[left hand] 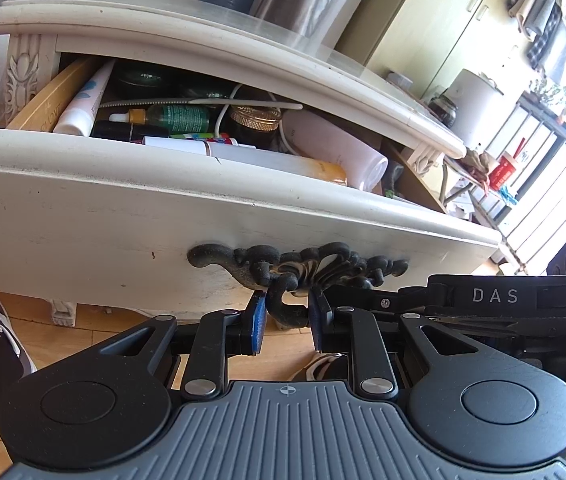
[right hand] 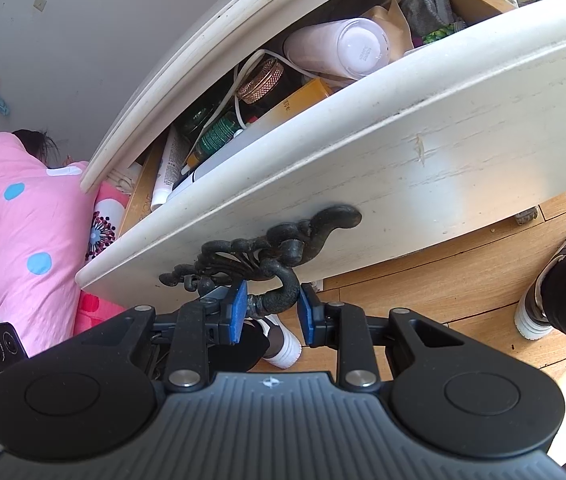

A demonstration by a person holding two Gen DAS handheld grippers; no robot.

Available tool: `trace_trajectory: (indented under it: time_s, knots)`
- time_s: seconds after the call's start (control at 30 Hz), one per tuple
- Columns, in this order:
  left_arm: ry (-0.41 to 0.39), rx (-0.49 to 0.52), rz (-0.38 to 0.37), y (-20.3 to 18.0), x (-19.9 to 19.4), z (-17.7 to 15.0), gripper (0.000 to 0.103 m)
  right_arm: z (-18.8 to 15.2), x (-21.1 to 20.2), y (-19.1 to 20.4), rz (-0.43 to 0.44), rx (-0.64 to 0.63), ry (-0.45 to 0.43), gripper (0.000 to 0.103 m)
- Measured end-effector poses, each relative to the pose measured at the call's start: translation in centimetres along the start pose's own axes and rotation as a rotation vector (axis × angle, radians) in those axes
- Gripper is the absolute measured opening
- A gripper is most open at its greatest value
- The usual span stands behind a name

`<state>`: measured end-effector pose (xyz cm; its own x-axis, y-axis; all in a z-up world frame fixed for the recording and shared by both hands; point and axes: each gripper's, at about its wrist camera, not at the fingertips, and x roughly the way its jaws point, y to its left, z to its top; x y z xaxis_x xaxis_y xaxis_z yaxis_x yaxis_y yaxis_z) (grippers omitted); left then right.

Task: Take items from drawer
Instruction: 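Hold the open drawer's handle with the left tool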

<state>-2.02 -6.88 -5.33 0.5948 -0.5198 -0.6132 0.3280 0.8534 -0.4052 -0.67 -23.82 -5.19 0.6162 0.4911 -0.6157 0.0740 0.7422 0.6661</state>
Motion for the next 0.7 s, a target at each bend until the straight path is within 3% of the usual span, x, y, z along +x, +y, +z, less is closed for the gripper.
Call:
trace_trajectory:
  time_s: [0.7]
  knots:
    - [0.013, 0.022, -0.001, 0.24, -0.26, 0.26, 0.024, -0.13, -0.76, -0.14, 0.007, -0.01, 0.022, 0.028]
